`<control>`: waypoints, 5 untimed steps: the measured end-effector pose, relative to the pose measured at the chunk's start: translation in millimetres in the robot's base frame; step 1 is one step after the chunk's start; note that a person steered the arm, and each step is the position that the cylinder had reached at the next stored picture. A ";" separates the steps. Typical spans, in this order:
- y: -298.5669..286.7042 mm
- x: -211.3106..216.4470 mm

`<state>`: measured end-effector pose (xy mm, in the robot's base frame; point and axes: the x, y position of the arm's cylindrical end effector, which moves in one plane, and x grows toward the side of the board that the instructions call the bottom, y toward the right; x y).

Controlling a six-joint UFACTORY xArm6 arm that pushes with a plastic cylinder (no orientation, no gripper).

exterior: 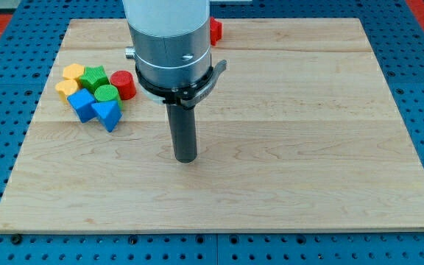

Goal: Push the triangle to the bottom right

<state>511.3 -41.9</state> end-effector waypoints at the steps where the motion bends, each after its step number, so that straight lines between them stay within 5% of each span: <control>1: 0.0 0.0; 5: 34.9 18.1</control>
<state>529.4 -7.0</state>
